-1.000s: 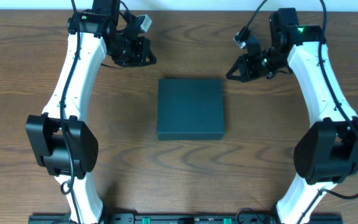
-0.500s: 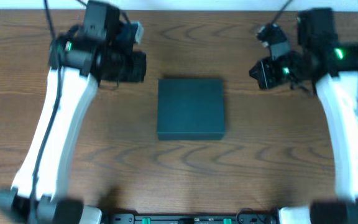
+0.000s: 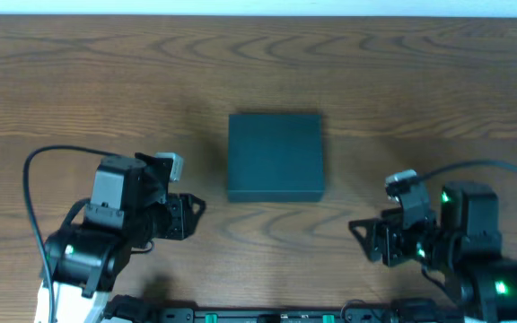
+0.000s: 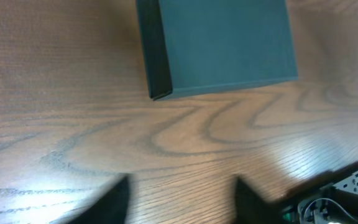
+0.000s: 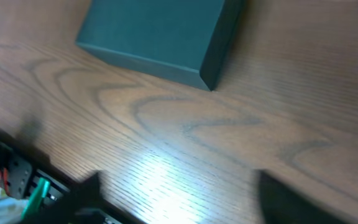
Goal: Pack container
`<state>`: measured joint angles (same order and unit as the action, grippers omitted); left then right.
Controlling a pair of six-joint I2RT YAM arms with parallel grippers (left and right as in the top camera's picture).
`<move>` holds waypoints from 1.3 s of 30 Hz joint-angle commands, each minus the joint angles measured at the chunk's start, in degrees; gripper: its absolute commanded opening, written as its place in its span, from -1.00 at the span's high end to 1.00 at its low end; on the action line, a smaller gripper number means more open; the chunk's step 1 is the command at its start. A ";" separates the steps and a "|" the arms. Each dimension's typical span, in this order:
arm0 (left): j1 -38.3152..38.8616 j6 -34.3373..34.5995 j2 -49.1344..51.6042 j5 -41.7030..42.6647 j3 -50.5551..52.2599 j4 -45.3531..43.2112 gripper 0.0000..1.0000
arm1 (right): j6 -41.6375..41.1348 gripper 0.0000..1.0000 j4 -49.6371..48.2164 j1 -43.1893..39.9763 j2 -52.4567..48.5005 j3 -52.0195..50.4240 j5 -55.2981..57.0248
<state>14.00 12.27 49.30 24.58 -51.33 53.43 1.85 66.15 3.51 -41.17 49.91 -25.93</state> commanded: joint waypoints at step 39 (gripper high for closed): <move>-20.39 -9.77 -22.69 -20.52 17.92 -13.94 -0.91 | -3.52 -0.99 0.72 0.22 2.16 -0.44 -0.42</move>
<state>-3.84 5.89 29.41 5.98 -36.93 40.38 -0.93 66.81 3.51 -39.13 49.69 -25.93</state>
